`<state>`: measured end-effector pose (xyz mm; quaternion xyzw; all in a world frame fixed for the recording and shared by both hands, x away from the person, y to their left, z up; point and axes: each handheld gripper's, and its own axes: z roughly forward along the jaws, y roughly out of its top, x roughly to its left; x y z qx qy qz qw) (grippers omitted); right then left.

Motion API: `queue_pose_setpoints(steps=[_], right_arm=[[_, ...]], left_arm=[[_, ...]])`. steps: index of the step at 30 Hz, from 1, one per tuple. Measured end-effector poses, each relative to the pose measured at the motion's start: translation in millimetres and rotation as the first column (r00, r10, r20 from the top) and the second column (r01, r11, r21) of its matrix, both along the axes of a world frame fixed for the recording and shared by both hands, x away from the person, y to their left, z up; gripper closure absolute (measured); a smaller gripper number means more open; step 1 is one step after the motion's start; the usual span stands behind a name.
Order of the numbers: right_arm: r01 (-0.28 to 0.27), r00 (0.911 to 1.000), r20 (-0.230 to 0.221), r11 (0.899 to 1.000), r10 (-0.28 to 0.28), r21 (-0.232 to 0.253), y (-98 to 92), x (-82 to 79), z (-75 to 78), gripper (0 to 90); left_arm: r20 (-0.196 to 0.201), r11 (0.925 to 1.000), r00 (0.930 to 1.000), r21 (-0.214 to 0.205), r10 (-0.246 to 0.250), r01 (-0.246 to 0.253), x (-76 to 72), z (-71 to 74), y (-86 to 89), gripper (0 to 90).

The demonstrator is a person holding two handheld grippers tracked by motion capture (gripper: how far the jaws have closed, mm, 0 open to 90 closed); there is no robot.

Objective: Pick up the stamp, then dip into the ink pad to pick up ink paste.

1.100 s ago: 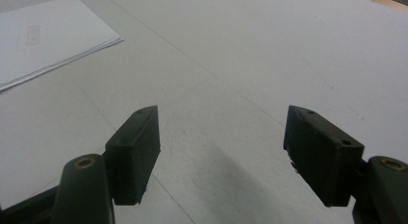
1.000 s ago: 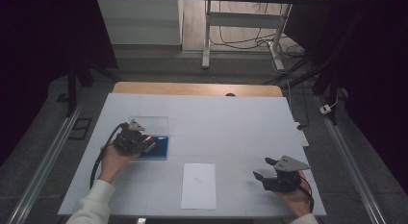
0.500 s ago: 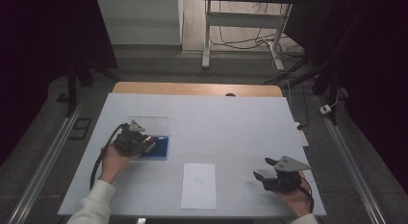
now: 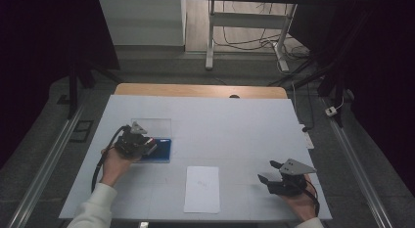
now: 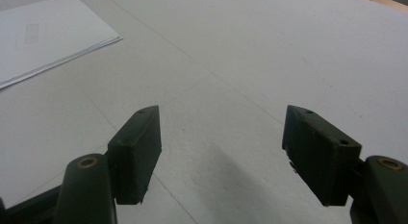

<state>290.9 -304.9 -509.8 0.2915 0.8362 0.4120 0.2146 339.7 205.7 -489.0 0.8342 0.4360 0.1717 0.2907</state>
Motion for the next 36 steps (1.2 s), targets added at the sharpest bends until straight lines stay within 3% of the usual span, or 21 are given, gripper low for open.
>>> queue_pose_setpoints(steps=[4, 17, 27, 36], right_arm=[[0.000, 1.0000, -0.001, 1.000, 0.000, -0.001, -0.4, 0.3, -0.2, 29.4], [-0.003, 1.0000, -0.001, 1.000, 0.003, -0.004, -0.7, -0.2, -0.4, 29.5], [-0.003, 1.0000, -0.004, 1.000, 0.003, -0.003, -0.1, 0.0, -1.1, 29.6], [-0.001, 1.0000, -0.006, 1.000, 0.001, -0.009, -0.3, -0.2, -1.5, 29.6]], left_arm=[[0.009, 0.9989, 0.9999, -0.046, -0.005, 0.005, -3.0, 8.2, 4.4, 70.9], [0.055, 0.9955, 0.9981, -0.090, -0.027, 0.032, -14.7, 37.4, 12.0, 70.8], [0.031, 0.9970, 0.9991, -0.072, -0.027, 0.029, -11.1, 30.8, 9.6, 70.8], [-0.009, 0.9981, 0.9996, -0.055, -0.027, 0.027, -3.7, 15.7, 5.8, 70.8]])
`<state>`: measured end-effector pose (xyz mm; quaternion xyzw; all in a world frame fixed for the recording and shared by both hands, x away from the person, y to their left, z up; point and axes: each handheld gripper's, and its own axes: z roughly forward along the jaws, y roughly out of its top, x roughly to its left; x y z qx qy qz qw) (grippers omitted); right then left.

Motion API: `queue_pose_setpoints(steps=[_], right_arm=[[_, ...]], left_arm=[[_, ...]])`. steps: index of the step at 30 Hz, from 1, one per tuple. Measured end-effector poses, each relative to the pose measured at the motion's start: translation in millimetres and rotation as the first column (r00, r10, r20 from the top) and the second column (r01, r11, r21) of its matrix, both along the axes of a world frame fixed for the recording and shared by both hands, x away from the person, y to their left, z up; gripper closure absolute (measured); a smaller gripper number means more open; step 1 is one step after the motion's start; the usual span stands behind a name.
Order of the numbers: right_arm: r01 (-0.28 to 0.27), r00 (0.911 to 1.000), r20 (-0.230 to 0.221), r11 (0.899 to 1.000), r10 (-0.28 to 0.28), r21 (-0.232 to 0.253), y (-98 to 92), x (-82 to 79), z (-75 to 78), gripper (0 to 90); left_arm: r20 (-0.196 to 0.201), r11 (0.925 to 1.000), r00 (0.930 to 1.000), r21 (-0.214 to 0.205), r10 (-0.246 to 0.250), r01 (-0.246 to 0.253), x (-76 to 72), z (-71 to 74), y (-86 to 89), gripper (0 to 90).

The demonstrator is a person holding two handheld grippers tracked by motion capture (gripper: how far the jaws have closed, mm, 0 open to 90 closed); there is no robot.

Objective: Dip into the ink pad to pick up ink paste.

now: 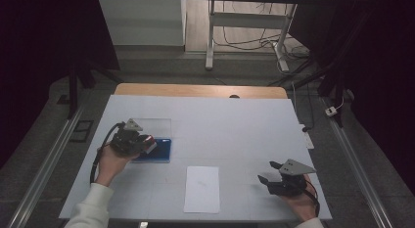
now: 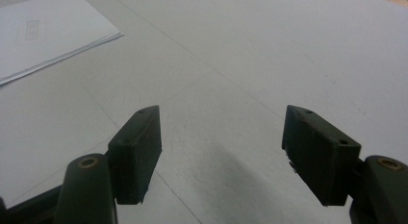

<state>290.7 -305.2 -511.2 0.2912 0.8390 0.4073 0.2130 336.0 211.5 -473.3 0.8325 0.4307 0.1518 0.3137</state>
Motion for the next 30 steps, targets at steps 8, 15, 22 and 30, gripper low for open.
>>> queue_pose_setpoints(steps=[8, 15, 22, 30], right_arm=[[-0.003, 1.0000, -0.003, 1.000, 0.003, 0.005, 0.3, -0.6, 0.0, 29.6], [-0.009, 0.9999, -0.005, 1.000, 0.009, 0.005, 0.9, 0.2, -1.2, 29.6], [-0.014, 0.9999, -0.007, 1.000, 0.014, 0.004, 1.0, 0.1, -1.3, 29.6], [-0.018, 0.9998, -0.011, 1.000, 0.018, 0.000, 2.2, -0.1, -1.8, 29.5]], left_arm=[[-0.015, 0.9995, 0.9998, 0.032, 0.011, -0.010, 3.6, -9.6, -2.2, 70.7], [-0.030, 0.9992, 0.9995, 0.039, 0.008, -0.006, 5.9, -15.1, -3.3, 70.7], [-0.028, 0.9992, 0.9996, 0.038, 0.009, -0.008, 6.3, -16.5, -3.2, 70.8], [-0.033, 0.9970, 0.9994, 0.077, 0.006, -0.004, 6.1, -15.1, -7.4, 70.8]])
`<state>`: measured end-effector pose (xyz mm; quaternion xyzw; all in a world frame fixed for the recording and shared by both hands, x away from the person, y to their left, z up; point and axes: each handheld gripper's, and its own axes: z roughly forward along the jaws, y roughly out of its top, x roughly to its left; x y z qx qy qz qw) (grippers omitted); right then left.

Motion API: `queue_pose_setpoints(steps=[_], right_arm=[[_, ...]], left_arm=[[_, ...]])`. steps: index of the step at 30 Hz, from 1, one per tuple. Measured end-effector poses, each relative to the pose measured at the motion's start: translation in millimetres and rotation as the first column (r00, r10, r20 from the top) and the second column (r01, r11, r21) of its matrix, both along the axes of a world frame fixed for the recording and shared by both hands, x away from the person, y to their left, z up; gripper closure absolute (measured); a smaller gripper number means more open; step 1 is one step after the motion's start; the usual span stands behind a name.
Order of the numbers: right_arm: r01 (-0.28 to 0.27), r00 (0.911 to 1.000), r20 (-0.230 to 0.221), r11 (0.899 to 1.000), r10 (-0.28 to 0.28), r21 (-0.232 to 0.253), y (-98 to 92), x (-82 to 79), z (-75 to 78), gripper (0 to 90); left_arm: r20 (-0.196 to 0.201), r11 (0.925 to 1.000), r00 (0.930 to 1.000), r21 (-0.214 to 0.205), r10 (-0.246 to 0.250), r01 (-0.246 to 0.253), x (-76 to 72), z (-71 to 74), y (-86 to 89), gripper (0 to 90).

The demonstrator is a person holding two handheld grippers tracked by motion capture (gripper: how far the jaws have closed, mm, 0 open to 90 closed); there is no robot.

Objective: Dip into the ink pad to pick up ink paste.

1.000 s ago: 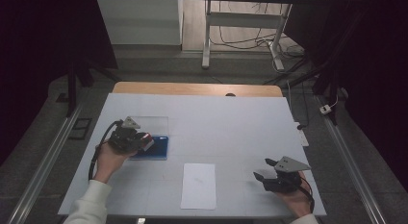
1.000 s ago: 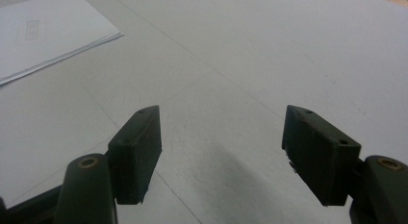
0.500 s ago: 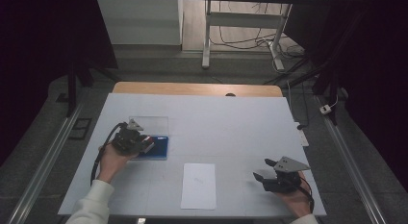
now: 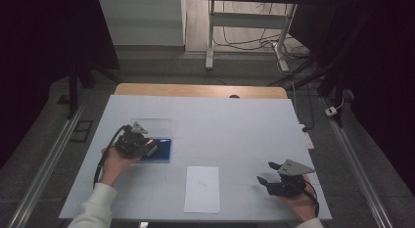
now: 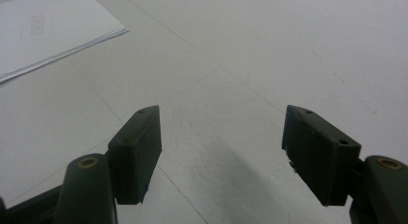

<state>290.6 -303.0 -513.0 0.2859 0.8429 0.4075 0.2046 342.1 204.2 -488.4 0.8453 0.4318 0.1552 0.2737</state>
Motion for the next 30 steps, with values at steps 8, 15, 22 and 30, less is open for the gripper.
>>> queue_pose_setpoints(steps=[8, 15, 22, 30], right_arm=[[-0.001, 1.0000, -0.004, 1.000, 0.001, -0.006, 0.3, 0.1, -0.4, 29.6], [-0.001, 1.0000, -0.004, 1.000, 0.001, -0.007, 0.8, -0.3, 0.0, 29.6], [-0.005, 1.0000, -0.004, 1.000, 0.004, -0.010, 1.5, -0.7, 0.4, 29.6], [-0.005, 1.0000, -0.002, 1.000, 0.005, -0.007, 2.4, -1.1, 0.2, 29.5]], left_arm=[[-0.005, 0.9996, 1.0000, 0.030, 0.000, 0.000, 0.6, 1.3, -3.6, 70.8], [-0.012, 0.9988, 0.9999, 0.048, 0.002, -0.002, 1.3, 1.5, -5.9, 70.8], [-0.022, 0.9982, 0.9998, 0.059, 0.000, 0.001, 3.0, -0.7, -6.8, 70.9], [-0.013, 0.9974, 0.9999, 0.071, 0.003, -0.002, 1.9, -2.7, -8.8, 71.1]])
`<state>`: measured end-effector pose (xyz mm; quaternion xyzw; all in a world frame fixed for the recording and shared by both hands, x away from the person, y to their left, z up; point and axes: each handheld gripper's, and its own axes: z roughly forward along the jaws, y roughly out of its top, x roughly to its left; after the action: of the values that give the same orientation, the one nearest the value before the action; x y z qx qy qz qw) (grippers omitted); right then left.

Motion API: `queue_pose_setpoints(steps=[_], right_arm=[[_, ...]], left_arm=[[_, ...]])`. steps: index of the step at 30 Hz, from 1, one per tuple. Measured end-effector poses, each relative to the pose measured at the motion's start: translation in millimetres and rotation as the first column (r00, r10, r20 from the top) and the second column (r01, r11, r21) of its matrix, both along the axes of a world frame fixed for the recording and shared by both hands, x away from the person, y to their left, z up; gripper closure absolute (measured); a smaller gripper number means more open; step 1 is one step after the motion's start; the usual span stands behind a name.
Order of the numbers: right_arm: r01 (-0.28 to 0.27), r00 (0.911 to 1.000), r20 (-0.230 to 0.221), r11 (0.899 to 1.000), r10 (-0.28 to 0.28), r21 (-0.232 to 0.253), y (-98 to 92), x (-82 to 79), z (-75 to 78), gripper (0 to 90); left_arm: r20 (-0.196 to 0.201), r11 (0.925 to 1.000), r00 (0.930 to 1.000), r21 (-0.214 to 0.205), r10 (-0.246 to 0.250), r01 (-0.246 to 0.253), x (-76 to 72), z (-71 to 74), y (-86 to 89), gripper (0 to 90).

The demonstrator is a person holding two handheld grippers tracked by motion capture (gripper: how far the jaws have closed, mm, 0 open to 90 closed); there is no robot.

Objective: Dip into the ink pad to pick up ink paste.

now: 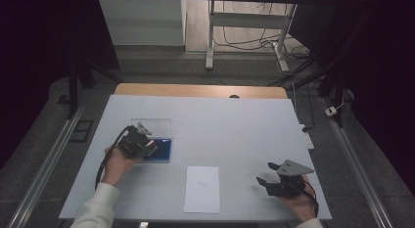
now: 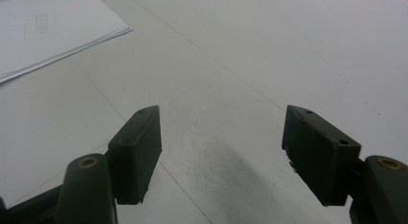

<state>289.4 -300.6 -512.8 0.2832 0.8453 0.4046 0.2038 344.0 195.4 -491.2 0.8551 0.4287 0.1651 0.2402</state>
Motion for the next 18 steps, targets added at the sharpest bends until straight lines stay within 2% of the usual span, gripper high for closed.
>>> queue_pose_setpoints(steps=[15, 18], right_arm=[[-0.007, 1.0000, -0.007, 1.000, 0.007, -0.007, 2.2, 0.1, -0.6, 29.5], [-0.007, 0.9999, -0.009, 1.000, 0.007, -0.007, 2.0, 0.4, -1.0, 29.5]], left_arm=[[0.006, 1.0000, 1.0000, 0.003, -0.005, 0.005, -0.5, -1.2, -0.3, 71.3], [0.004, 1.0000, 1.0000, -0.007, -0.003, 0.003, -0.3, -1.6, 0.7, 71.3]])
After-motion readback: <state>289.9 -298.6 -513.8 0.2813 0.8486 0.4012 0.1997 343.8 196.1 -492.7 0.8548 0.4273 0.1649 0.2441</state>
